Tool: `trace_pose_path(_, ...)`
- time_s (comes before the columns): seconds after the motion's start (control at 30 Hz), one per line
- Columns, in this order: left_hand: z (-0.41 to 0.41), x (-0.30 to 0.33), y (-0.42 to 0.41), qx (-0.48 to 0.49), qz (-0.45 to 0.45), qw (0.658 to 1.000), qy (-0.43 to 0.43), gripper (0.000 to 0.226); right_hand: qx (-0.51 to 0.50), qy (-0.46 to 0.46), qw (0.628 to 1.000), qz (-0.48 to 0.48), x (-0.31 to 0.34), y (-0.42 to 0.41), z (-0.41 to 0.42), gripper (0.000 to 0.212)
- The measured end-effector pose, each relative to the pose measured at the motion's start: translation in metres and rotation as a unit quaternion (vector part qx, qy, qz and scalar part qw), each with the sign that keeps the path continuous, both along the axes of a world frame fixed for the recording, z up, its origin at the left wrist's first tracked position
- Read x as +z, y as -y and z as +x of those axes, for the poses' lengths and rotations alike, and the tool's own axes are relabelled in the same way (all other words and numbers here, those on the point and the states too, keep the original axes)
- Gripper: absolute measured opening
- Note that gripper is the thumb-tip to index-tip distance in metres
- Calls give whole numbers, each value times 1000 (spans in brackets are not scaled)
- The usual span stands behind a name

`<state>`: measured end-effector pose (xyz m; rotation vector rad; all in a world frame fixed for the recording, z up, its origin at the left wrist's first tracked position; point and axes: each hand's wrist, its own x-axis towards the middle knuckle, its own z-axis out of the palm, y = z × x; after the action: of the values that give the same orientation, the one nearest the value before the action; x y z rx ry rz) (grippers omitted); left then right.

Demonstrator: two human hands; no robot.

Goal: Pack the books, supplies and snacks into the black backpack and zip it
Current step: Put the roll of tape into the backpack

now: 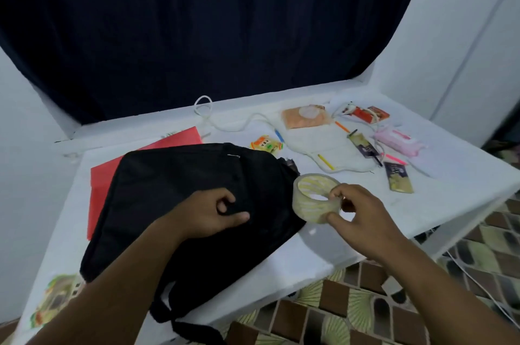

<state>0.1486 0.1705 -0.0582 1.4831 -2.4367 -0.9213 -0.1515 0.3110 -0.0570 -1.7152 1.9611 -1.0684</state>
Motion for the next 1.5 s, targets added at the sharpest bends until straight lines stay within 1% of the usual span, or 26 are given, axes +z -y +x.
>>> trace_pose_path(0.07,-32,-6,-1,27,-27,998,-56,48,0,6,1000,5,-5,15,-11,30)
trace_pose_path(0.13,-60,-11,-1,43,-46,996,-65,46,9,10,1000,3,-9,31,-23,28)
trace_pose_path(0.2,-85,-16,0,47,-41,998,-26,54,26,8,1000,-2,-13,47,-36,27)
trace_pose_path(0.3,-112,-28,5,68,-40,995,62,76,53,11,999,2,-13,72,-58,26)
trace_pose_path(0.33,-119,-31,7,82,-37,993,76,74,62,11,998,2,-13,80,-65,27)
trace_pose_path(0.4,-128,-35,12,108,-18,991,75,53,78,9,997,-3,-12,97,-79,26)
trace_pose_path(0.5,-135,-34,13,153,13,987,35,10,111,8,994,-21,-12,117,-93,28)
trace_pose_path(0.6,-135,-35,12,221,6,975,-6,17,153,10,988,-27,-12,133,-99,30)
trace_pose_path(0.7,-128,-28,8,308,-11,948,-78,21,203,30,979,-22,-11,147,-102,30)
trace_pose_path(0.8,-107,-15,0,390,-91,908,-120,10,248,41,968,-26,-14,158,-99,27)
trace_pose_path(0.87,-86,-6,-9,431,-171,877,-130,27,280,46,959,-27,-18,163,-92,29)
trace_pose_path(0.93,-66,4,-18,459,-208,859,-88,38,309,53,949,-25,-19,166,-81,29)
trace_pose_path(1.0,-49,13,-23,502,-182,844,-62,42,339,64,938,-17,-18,167,-69,28)
trace_pose_path(1.03,-42,15,-24,524,-159,833,-73,37,350,66,934,-15,-17,167,-64,26)
trace_pose_path(1.07,-39,17,-25,539,-134,827,-92,26,357,65,932,-13,-17,168,-59,24)
trace_pose_path(1.1,-38,19,-27,543,-107,827,-100,22,365,65,929,-12,-18,170,-54,23)
trace_pose_path(1.13,-38,19,-29,533,-87,836,-93,40,372,65,926,-12,-18,171,-49,24)
trace_pose_path(1.2,-45,19,-34,508,-32,860,-25,69,385,63,921,-15,-19,172,-39,29)
trace_pose_path(1.23,-49,17,-36,499,-7,866,35,90,392,62,918,-15,-19,173,-34,30)
trace_pose_path(1.27,-52,12,-36,486,3,868,103,104,399,61,915,-14,-20,174,-30,31)
trace_pose_path(1.3,-56,7,-37,469,-4,863,187,106,407,59,911,-15,-20,175,-26,31)
trace_pose_path(1.33,-60,2,-37,454,-29,852,259,99,412,57,909,-17,-22,177,-23,31)
trace_pose_path(1.37,-60,-2,-37,443,-54,841,305,89,414,55,909,-16,-23,179,-20,30)
trace_pose_path(1.4,-60,-5,-37,442,-84,838,309,80,414,55,908,-12,-25,181,-18,29)
trace_pose_path(1.43,-59,-8,-36,445,-93,846,277,77,416,56,908,-5,-26,182,-15,28)
trace_pose_path(1.5,-60,-15,-36,461,-78,865,181,82,421,60,905,5,-29,185,-11,27)
